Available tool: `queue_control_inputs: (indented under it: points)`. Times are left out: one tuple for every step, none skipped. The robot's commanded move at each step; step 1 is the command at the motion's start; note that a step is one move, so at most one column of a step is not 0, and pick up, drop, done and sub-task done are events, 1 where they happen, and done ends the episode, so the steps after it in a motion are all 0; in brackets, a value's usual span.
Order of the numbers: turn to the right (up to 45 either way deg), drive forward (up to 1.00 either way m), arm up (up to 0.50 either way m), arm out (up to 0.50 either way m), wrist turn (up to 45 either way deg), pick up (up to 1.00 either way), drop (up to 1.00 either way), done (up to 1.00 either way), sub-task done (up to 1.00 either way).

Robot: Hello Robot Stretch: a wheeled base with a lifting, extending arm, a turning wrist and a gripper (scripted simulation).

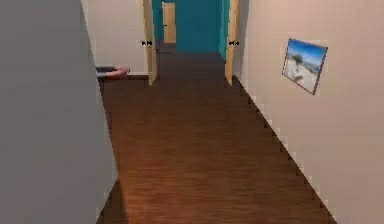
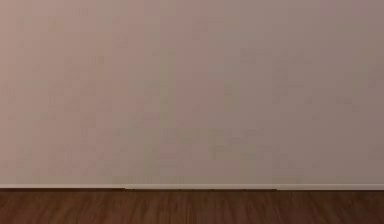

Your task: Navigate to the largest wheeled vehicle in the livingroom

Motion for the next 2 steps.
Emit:
queue_control_inputs:
  points:
    - [0.0, 1.0, 0.0, 0.0, 0.0, 0.0, 0.0, 0.0, 0.0]
    - [0.0, 1.0, 0.0, 0.0, 0.0, 0.0, 0.0, 0.0, 0.0]
